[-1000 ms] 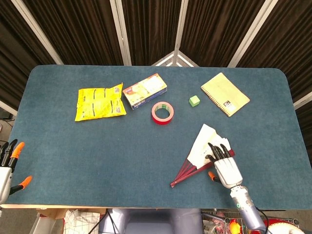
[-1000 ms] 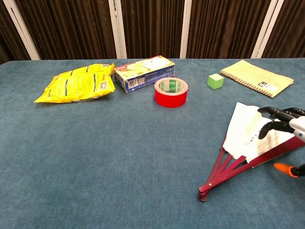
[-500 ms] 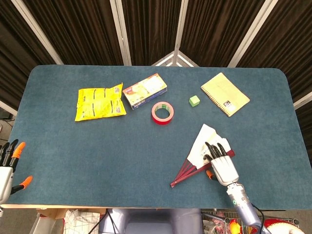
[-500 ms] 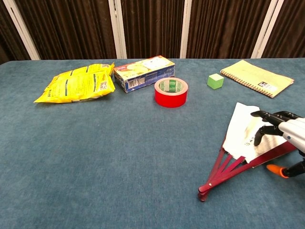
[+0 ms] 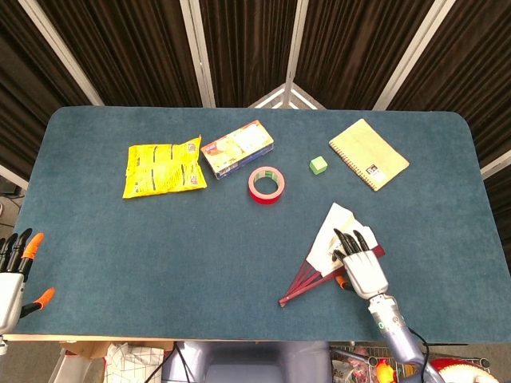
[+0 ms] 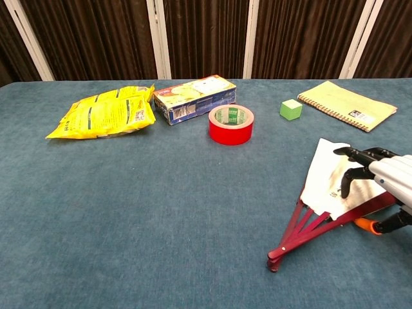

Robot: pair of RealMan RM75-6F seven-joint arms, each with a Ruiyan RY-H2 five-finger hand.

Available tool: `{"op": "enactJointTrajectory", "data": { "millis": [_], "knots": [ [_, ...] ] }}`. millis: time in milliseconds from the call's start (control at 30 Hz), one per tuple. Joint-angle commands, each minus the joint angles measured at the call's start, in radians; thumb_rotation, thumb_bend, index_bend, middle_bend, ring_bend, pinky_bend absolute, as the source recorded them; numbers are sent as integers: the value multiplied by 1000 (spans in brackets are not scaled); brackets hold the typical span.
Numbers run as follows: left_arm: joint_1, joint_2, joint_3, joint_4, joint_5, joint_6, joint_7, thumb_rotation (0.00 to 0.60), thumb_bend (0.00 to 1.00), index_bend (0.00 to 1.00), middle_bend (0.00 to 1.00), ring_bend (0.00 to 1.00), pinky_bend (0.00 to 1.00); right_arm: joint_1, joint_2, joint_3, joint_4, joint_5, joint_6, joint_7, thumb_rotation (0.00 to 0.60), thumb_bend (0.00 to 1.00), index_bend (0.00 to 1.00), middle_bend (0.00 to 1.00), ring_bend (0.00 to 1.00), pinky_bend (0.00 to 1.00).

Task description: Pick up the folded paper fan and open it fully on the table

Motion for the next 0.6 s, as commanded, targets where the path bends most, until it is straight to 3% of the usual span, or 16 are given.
{"op": "enactJointTrajectory", "data": {
  "millis": [33, 600],
  "knots": [
    [0, 0, 0, 0, 0, 1, 0, 600, 131, 42, 0, 0, 0, 2, -1, 1, 0, -3, 7, 5, 600, 291, 487, 87, 142, 87],
    [1, -1, 2, -1, 3, 1, 5, 600, 131, 42, 0, 0, 0, 18, 6, -7, 8, -8, 8, 48, 600, 292, 530, 95, 158, 87]
  ]
}}
